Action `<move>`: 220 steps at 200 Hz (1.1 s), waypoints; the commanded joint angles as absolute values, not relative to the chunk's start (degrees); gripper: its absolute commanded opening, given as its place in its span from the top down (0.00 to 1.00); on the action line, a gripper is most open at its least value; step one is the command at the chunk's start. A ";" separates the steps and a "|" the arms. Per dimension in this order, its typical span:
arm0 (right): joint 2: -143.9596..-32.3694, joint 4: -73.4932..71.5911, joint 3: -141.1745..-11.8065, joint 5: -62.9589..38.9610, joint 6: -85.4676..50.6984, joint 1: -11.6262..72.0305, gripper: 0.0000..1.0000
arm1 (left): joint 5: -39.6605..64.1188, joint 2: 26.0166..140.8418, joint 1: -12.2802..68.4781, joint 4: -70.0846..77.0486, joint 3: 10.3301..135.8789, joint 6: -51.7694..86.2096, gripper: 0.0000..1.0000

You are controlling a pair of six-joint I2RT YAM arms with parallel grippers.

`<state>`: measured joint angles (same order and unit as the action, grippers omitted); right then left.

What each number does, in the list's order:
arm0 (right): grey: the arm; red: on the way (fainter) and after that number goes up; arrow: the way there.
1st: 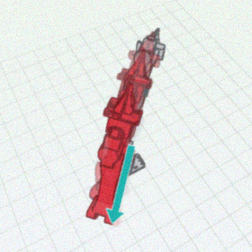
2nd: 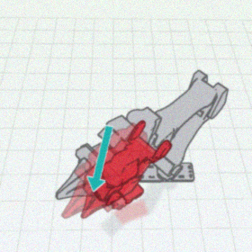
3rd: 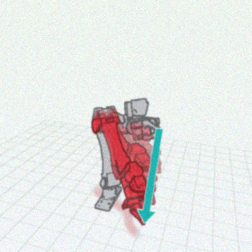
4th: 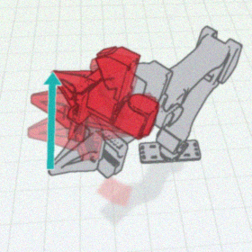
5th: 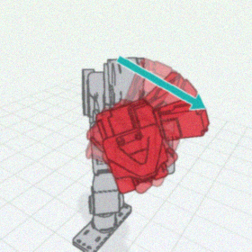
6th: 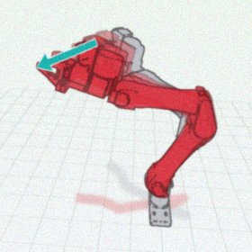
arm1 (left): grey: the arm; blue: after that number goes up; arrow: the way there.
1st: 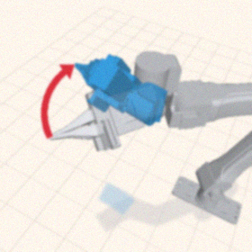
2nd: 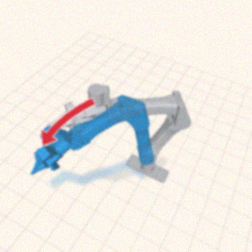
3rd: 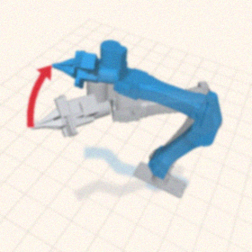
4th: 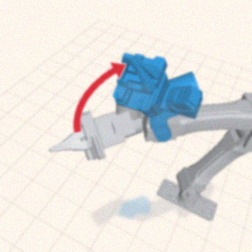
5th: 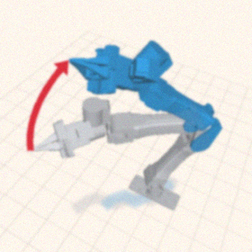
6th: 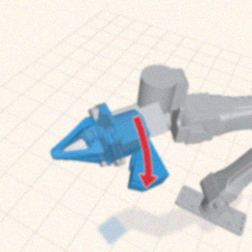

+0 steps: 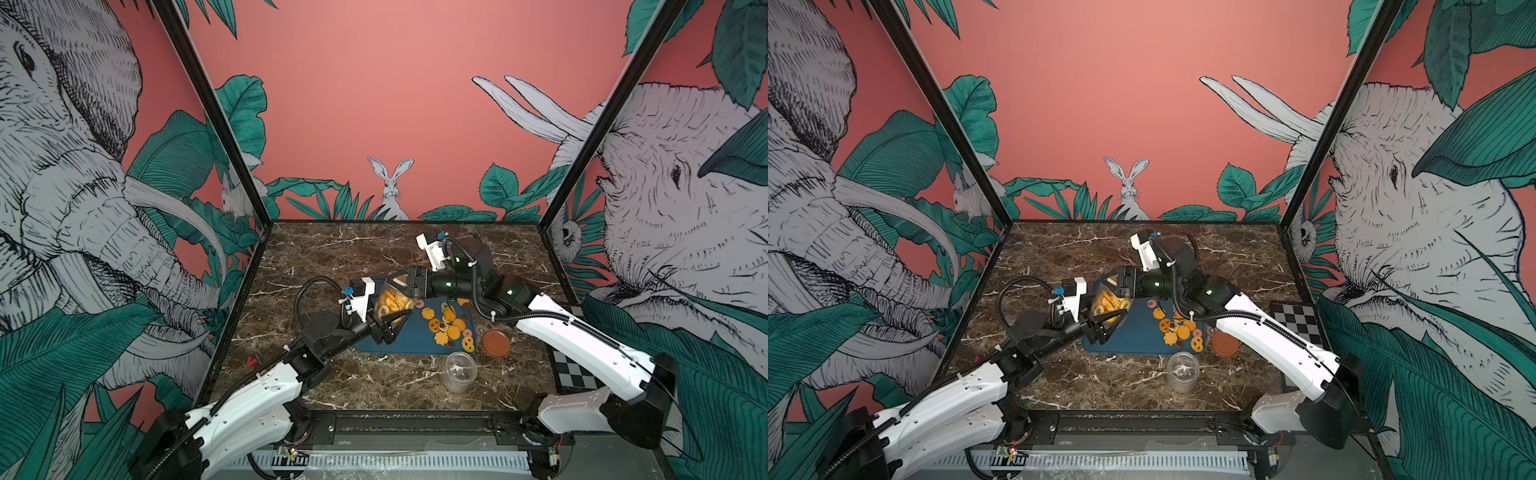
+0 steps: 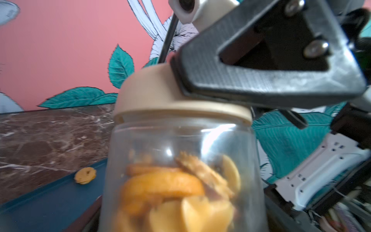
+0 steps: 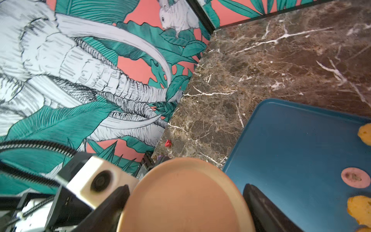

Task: Pour the cookies out of the jar
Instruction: Unscrew the lid from the jar.

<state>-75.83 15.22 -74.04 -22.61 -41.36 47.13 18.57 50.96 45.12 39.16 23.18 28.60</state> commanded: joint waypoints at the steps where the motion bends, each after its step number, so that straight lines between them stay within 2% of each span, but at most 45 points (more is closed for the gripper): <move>1: -73.23 10.09 -71.68 -34.35 -36.57 46.49 0.87 | 29.34 51.35 44.56 56.18 24.31 37.12 1.00; 65: -71.37 5.53 -71.38 -41.75 -34.87 43.38 0.91 | 36.10 52.91 44.48 61.82 25.02 42.15 1.00; 128: -71.35 -4.97 -68.83 -46.36 -41.87 39.66 0.94 | 39.37 54.51 44.47 63.84 25.06 44.20 1.00; 181: -69.84 -11.63 -66.45 -44.82 -46.77 36.68 0.95 | 39.32 53.74 44.48 55.34 26.36 39.57 1.00; 220: -68.13 -11.21 -63.27 -41.07 -49.22 33.64 0.94 | 34.89 50.38 44.48 47.60 25.99 33.88 1.00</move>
<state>-70.39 -7.03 -64.66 -44.03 -47.05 35.11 36.38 54.54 44.53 48.40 23.53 38.76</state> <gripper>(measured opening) 0.846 0.882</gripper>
